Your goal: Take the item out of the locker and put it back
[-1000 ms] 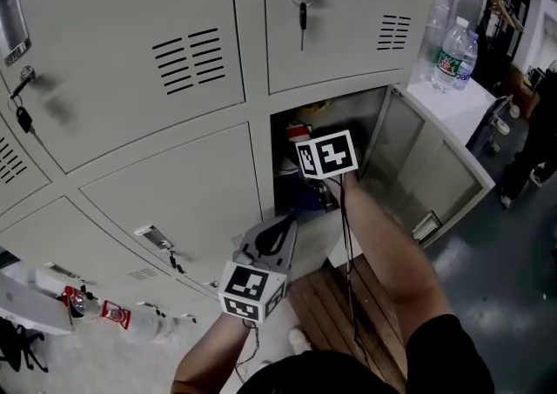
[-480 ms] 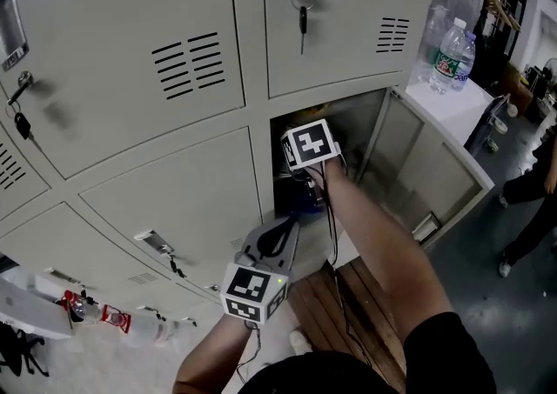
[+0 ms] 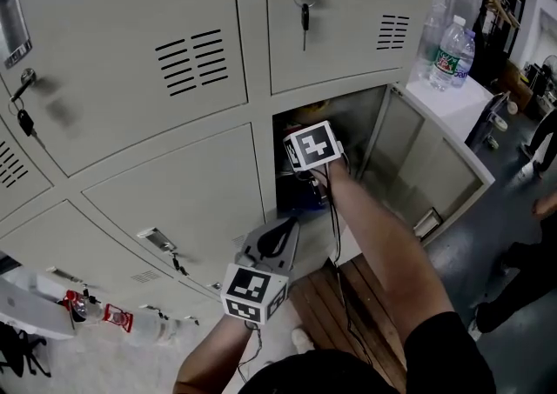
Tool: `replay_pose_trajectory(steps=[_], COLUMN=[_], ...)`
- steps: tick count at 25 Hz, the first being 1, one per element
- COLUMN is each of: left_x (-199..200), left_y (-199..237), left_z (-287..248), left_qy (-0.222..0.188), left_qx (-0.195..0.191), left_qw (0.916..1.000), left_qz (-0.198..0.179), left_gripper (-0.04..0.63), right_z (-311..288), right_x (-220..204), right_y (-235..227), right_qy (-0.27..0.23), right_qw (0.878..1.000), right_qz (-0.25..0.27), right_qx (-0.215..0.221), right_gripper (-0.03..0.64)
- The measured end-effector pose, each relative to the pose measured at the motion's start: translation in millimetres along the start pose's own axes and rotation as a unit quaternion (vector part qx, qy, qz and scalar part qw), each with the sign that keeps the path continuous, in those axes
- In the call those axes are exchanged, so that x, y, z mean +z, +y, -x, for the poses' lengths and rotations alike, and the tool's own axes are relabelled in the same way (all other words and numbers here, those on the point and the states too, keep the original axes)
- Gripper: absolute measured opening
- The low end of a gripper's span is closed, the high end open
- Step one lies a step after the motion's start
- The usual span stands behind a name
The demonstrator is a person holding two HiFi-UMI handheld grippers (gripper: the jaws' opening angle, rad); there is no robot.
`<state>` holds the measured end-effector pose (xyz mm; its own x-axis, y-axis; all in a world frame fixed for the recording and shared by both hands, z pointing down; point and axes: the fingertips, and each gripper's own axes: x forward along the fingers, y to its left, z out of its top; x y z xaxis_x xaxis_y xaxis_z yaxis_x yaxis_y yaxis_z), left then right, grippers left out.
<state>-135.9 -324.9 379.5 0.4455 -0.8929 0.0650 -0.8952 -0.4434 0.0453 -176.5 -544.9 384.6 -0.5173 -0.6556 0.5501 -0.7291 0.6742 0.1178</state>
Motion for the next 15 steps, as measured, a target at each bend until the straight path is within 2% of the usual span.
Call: replay_pose_trajectory(steps=[5, 15], left_x=[-1.5, -6.5], left_y=[1.7, 0.3], left_z=[10.8, 30.8], left_qy=[0.003, 0.006], left_qx=[0.007, 0.012], left_qw=[1.0, 0.9999], left_qz=[0.001, 0.002], left_gripper=[0.006, 0.006], right_z=[5.3, 32.6], right_x=[-0.9, -14.0], right_y=[-1.5, -7.8], right_qy=[-0.021, -0.106], right_qw=[1.0, 0.993], right_qz=[0.013, 0.029], right_qx=[-0.013, -0.043], right_gripper=[0.278, 0.275])
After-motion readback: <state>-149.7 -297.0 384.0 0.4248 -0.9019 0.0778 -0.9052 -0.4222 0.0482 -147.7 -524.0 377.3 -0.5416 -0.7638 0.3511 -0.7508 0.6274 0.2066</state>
